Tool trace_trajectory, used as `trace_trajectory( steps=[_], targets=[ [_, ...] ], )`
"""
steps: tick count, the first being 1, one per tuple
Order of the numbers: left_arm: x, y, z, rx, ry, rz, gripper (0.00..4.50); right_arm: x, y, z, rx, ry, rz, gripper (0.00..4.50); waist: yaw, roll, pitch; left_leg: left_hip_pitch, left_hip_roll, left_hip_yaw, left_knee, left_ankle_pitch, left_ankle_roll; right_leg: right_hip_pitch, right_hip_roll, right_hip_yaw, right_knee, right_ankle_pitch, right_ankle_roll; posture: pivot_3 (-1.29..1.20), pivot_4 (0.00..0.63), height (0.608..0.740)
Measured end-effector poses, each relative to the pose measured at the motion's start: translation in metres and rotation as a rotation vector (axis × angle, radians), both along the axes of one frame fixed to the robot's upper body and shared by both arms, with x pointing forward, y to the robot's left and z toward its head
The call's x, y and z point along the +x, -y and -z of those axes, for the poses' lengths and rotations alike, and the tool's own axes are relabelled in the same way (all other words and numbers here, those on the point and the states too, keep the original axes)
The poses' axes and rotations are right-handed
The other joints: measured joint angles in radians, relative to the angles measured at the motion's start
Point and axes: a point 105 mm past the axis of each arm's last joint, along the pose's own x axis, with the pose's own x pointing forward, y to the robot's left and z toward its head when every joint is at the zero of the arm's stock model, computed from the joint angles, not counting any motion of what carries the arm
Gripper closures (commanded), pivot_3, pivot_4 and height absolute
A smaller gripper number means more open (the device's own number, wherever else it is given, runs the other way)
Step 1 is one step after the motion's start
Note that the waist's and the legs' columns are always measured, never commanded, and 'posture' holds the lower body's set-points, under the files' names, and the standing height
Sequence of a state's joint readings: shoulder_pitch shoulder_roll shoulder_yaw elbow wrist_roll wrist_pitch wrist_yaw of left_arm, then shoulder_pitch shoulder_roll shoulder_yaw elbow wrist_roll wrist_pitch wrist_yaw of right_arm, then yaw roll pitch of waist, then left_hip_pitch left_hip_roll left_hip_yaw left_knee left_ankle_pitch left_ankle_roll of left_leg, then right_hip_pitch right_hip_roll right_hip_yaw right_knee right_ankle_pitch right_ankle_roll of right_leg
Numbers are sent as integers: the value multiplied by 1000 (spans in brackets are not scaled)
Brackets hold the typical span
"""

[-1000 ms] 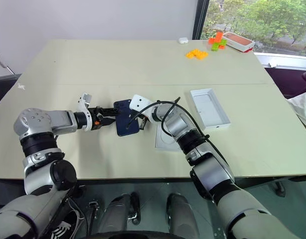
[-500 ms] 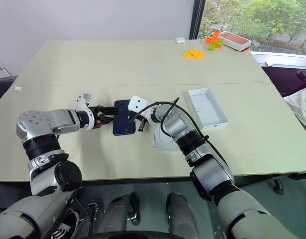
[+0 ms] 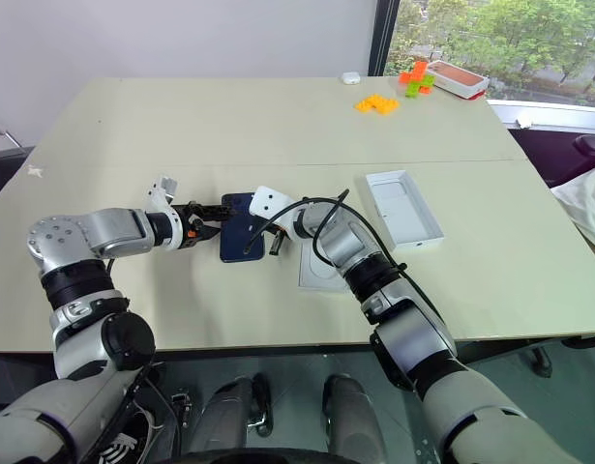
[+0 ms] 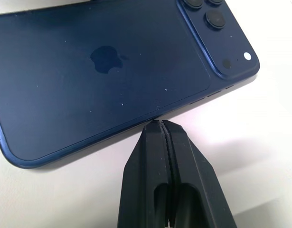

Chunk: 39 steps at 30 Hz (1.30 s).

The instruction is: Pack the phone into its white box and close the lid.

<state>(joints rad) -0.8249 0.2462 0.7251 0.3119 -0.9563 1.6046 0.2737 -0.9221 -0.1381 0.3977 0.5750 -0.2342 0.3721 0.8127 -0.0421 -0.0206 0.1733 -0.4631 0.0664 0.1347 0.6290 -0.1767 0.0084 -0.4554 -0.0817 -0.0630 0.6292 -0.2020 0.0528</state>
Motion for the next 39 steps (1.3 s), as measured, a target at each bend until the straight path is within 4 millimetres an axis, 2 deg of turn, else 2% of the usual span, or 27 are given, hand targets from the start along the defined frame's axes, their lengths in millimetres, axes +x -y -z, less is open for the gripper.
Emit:
trace_trajectory(
  steps=[6, 10, 17, 24, 29, 36, 37, 38, 39],
  targets=[
    [-1, 4, -8, -15, 39, 11, 958, 1, 2, 0, -6, 8, 1, 4475, 1, 0, 0, 0, 0, 0, 0, 0, 0, 0, 0, 0, -1, 0, 0, 0, 150, 740],
    [-2, 6, -23, -27, 99, 32, 958, 1, 1, 0, -9, 11, -1, 4475, 1, 0, 0, 0, 0, 0, -1, 0, 0, 0, 0, 0, -1, 0, 0, 0, 150, 740],
    [-13, 13, 4, -47, 25, 69, 958, -1, -2, -1, -5, 18, -17, 4475, -3, -1, 0, -1, 0, 0, -3, 1, -2, -3, 2, 1, -1, 0, 0, 0, 150, 740],
    [-15, 8, 4, -25, 29, 68, 958, -1, -3, -1, -7, 24, -23, 4475, -3, -1, 0, 0, 1, 0, -3, 1, -2, -3, 2, 1, -1, 0, 0, 0, 150, 740],
    [-18, -8, 1, 5, 37, 53, 958, -1, -3, -1, -7, 27, -26, 4475, -3, -1, 0, -1, 1, 0, -4, 1, -2, -4, 1, 1, -1, 0, 0, 0, 150, 740],
    [-17, -5, 5, -5, 27, 46, 958, -1, -2, -1, -10, 29, -25, 4475, -1, -1, 0, 0, 1, 0, -5, 1, -2, -3, 0, 1, -2, 0, 0, 0, 150, 740],
    [-17, -5, 5, -5, 27, 44, 1510, -1, -2, -1, -11, 30, -25, 4500, -1, -1, 0, 0, 1, 0, -5, 1, -2, -3, 0, 1, -3, 0, 0, 0, 150, 740],
    [-17, -5, 6, -4, 23, 40, 1718, -1, -2, -1, -11, 30, -24, 4500, -1, -1, 0, 0, 1, 0, -5, 1, -2, -3, 0, 1, -3, 0, -1, 0, 150, 740],
    [-17, -6, 9, -1, 15, 30, 2139, 0, -1, -1, -12, 31, -23, 4500, -1, -1, 0, -1, 0, 0, -6, 1, -2, -3, -1, 1, -3, 0, -1, 0, 150, 740]
  ],
)
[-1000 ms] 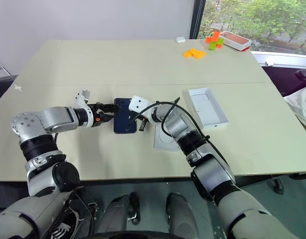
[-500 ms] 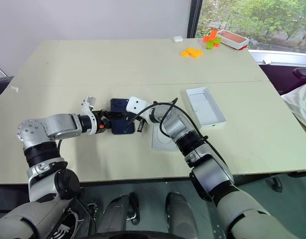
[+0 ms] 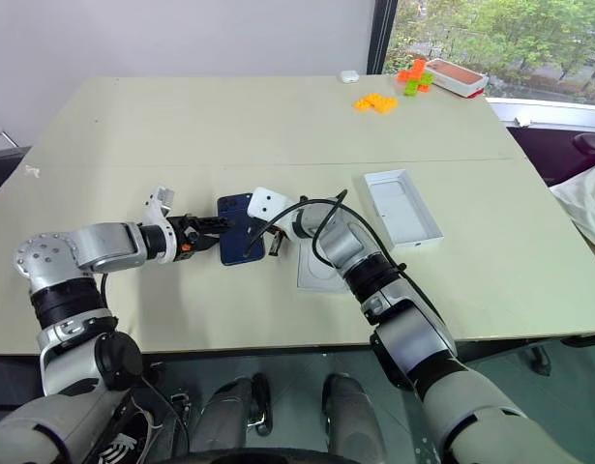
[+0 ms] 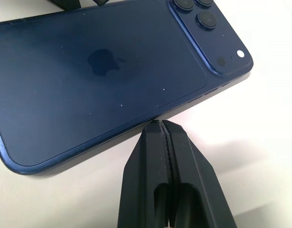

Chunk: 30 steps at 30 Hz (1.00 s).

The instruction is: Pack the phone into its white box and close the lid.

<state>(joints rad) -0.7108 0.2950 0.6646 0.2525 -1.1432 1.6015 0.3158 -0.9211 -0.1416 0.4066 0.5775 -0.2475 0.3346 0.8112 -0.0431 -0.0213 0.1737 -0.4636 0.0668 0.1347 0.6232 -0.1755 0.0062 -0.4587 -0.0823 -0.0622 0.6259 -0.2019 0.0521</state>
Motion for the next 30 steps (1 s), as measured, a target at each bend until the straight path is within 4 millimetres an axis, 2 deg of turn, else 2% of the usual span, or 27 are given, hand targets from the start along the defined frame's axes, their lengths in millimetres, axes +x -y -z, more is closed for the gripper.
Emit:
trace_trajectory(
  steps=[5, 6, 11, 16, 24, 27, 30],
  targets=[
    [-1, -3, 9, 4, -30, -22, 4410, 2, 4, -1, -6, 6, 9, 4500, 3, 0, 0, 0, 0, 0, -2, 0, 0, 0, 0, -1, -4, 0, 0, 0, 150, 740],
    [-1, -2, 7, -9, -21, -17, 4472, 2, 6, -1, -9, 7, 13, 4500, 3, 0, 0, 0, 0, 0, -2, 0, 0, 0, 0, -1, -5, 0, -1, 0, 150, 740],
    [0, 14, 6, -57, -9, 27, 4472, 1, 2, -2, -2, 12, 0, 4500, -4, -1, -1, 0, 0, 1, -7, 0, 0, 1, 1, 0, -10, 1, -1, 0, 150, 740],
    [0, 14, 6, -60, -5, 30, 4472, 0, 0, -2, 1, 12, -13, 4500, -2, -1, -1, 1, 0, 0, -10, 3, -4, 0, 6, -1, -9, 2, 2, 0, 150, 740],
    [-2, -5, -8, 83, 71, 20, 4472, 0, 0, -2, -1, 13, -11, 4500, -3, -1, 0, 1, 0, 1, -9, 3, -4, 0, 7, -1, -9, 2, 1, 0, 150, 740],
    [-5, -6, -12, 87, 106, 28, 3711, 0, 0, -2, -1, 13, -11, 4500, -2, -1, 0, 1, 0, 1, -9, 3, -4, 1, 5, -1, -9, 1, -1, 0, 150, 740],
    [-7, -5, -6, 79, 91, 32, 2251, 0, 0, -2, 0, 13, -11, 4500, -3, -1, 0, 1, 0, 1, -9, 3, -4, 0, 5, 0, -9, 1, -1, 0, 150, 740]
  ],
)
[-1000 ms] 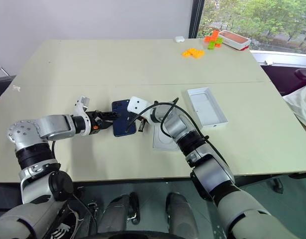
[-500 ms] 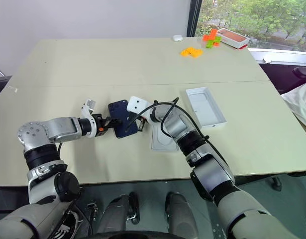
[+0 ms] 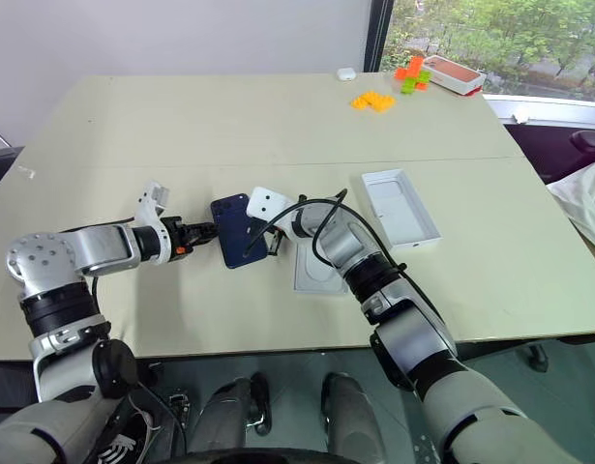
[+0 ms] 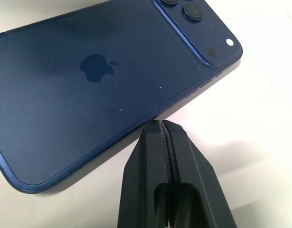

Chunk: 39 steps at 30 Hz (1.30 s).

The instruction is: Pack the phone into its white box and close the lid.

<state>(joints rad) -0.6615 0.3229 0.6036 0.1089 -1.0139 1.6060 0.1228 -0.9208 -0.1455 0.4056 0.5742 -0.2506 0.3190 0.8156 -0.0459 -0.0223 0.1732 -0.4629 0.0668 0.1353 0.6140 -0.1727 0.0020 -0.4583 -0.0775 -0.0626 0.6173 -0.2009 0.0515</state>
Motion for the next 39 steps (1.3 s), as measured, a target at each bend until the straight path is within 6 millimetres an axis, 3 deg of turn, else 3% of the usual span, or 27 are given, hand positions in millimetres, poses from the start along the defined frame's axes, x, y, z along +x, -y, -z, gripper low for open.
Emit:
trace_trajectory(
  steps=[1, 20, 27, 39],
  targets=[
    [0, 0, 0, -2, 0, 1, 1816, 0, 0, 0, 0, 0, 0, 4500, 0, 0, 0, 0, 0, 0, 0, 0, 0, 0, 0, 0, 0, 0, 0, 0, 150, 740],
    [2, -7, 3, -81, -37, -35, 1816, -1, 1, 1, -3, -19, 4, 4500, 1, 0, 0, 1, 0, 0, 1, 0, 0, 1, 1, 0, 2, 0, 0, 0, 150, 740],
    [7, 9, 10, -121, -57, -25, 1816, -1, 2, 2, -9, -25, 4, 4500, 5, -1, -1, 2, -1, -1, 2, 0, 0, 4, 2, -1, 2, 1, 2, 0, 150, 740],
    [16, 20, 10, -202, -42, -69, 1816, 2, 13, 2, -17, -30, 35, 4500, 18, -1, -1, 2, -2, -1, 2, 0, 0, 5, -4, -2, 1, 1, -1, 0, 150, 740]
  ],
)
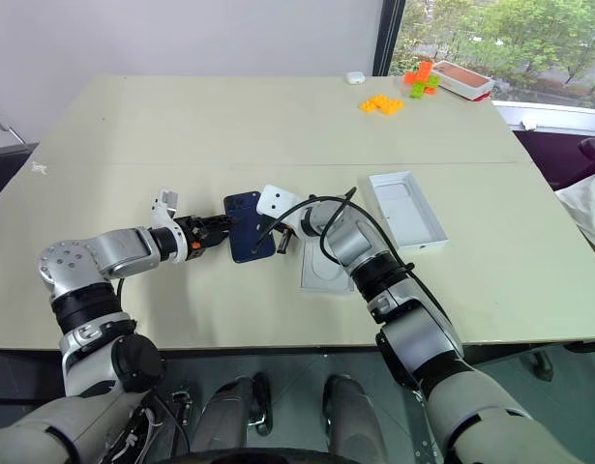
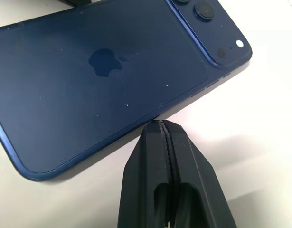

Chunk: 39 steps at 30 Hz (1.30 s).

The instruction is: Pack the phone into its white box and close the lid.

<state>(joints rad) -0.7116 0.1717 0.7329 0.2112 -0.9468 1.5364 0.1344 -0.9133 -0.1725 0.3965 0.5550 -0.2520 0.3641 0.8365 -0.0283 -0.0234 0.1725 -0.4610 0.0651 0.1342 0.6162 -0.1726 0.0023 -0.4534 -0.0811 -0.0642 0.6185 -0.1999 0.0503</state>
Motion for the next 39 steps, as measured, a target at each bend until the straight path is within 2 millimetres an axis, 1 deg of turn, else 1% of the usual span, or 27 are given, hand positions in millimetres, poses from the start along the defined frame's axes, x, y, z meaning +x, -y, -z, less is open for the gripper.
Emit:
trace_trajectory(
  steps=[4, 8, 13, 17, 23, 31, 34, 39],
  targets=[
    [-1, 2, -7, 13, 34, 3, 1816, 0, 1, 0, -1, 2, 2, 4500, 5, 0, 0, 0, 1, 0, 0, 0, 0, 0, 2, 0, 0, 0, 0, 0, 150, 740],
    [-1, 1, -8, -20, 39, -9, 1816, 0, 1, 0, -2, 3, 2, 4500, 7, 0, 0, 0, 1, 0, 0, 0, 0, 0, 2, 0, 0, 0, 0, 0, 150, 740],
    [-5, 22, -11, -78, 55, 79, 1816, -1, -4, -1, 6, 6, -14, 4500, 2, 0, 0, 0, 0, 0, 0, 0, 0, 0, 4, 0, -1, 0, 0, 0, 150, 740],
    [-8, 25, -10, -94, 49, 101, 1816, -3, -8, -1, 10, 6, -24, 4500, -11, 0, 0, 0, 1, -1, 0, 0, 0, 0, 7, 0, -1, 1, 5, 0, 150, 740],
    [-8, 19, -2, -71, 15, 85, 1816, -4, -8, -1, 9, 9, -28, 4500, -15, 0, 0, 0, 2, -1, 0, 1, 0, 0, 9, 0, -1, 1, 6, 0, 150, 740],
    [-8, 12, -5, -69, 32, 79, 1816, -4, -8, -1, 7, 9, -28, 4500, -15, 0, 0, 0, 2, -1, 0, 0, 0, 0, 9, 0, -1, 1, 5, 0, 150, 740],
    [-8, 11, -5, -69, 31, 76, 2626, -4, -8, -1, 7, 10, -29, 4500, -15, 0, 0, 0, 2, -1, 1, 0, 0, 0, 9, 0, -1, 1, 5, 0, 150, 740],
    [-12, 7, 3, -74, 14, 69, 2626, -4, -9, -1, 6, 11, -31, 4500, -16, 0, 0, 0, 2, -1, 1, 0, 0, 0, 9, 1, -1, 1, 5, 0, 150, 740]
  ],
)
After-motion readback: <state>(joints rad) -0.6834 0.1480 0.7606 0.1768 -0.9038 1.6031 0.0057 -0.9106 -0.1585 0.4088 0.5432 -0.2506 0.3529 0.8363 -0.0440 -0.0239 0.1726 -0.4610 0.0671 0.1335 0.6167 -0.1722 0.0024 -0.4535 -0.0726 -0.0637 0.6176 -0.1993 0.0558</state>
